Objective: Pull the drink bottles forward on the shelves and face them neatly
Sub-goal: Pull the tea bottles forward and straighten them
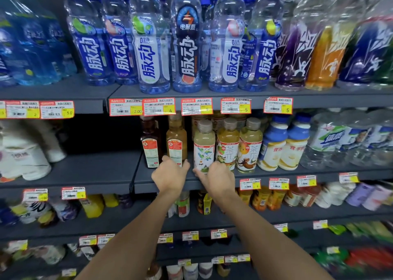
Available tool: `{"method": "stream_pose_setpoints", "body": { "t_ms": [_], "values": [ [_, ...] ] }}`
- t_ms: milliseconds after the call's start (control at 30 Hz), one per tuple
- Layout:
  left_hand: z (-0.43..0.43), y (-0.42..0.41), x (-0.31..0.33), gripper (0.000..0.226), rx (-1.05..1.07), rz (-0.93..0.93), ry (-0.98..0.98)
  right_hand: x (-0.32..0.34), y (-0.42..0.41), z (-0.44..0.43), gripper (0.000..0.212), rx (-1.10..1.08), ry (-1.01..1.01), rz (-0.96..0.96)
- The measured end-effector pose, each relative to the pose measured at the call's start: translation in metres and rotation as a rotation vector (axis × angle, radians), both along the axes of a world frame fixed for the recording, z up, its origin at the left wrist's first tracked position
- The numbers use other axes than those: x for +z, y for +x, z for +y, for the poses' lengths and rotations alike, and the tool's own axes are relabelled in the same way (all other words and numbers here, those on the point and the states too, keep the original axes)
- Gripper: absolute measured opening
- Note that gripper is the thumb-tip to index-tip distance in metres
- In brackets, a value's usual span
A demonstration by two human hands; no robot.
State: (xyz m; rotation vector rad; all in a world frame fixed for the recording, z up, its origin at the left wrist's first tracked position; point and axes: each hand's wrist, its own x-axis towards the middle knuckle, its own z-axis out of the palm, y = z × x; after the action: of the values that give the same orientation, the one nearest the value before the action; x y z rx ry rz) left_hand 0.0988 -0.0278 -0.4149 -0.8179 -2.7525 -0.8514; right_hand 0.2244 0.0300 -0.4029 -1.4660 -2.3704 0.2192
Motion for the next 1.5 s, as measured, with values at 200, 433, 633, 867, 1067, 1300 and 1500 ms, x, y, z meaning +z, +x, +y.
{"method": "stream_pose_setpoints", "body": {
  "t_ms": [200, 433, 633, 867, 1067, 1300, 1500],
  "values": [
    [-0.022, -0.021, -0.007, 0.058, -0.149, 0.048, -0.042, 0.012, 0.006, 0.012, 0.066, 0.164, 0.004, -0.116],
    [-0.028, -0.029, -0.007, 0.054, -0.233, -0.002, -0.045, 0.0, 0.022, 0.004, 0.06, 0.156, -0.008, 0.119],
    [-0.028, -0.028, -0.008, 0.054, -0.226, 0.018, -0.045, 0.003, 0.011, 0.004, 0.074, 0.174, -0.104, 0.234],
    [-0.028, -0.028, -0.009, 0.055, -0.225, 0.026, -0.047, 0.003, -0.01, -0.003, 0.076, 0.083, -0.11, 0.263],
    [-0.028, -0.031, -0.011, 0.058, -0.24, 0.028, -0.041, 0.002, -0.019, -0.001, 0.068, 0.065, -0.091, 0.256],
    [-0.028, -0.031, -0.012, 0.055, -0.246, 0.047, -0.037, -0.005, -0.017, -0.014, 0.063, 0.02, -0.052, 0.289],
    [-0.028, -0.028, -0.012, 0.052, -0.237, 0.037, -0.031, -0.016, -0.013, -0.032, 0.065, -0.058, 0.03, 0.381]
  ]
}}
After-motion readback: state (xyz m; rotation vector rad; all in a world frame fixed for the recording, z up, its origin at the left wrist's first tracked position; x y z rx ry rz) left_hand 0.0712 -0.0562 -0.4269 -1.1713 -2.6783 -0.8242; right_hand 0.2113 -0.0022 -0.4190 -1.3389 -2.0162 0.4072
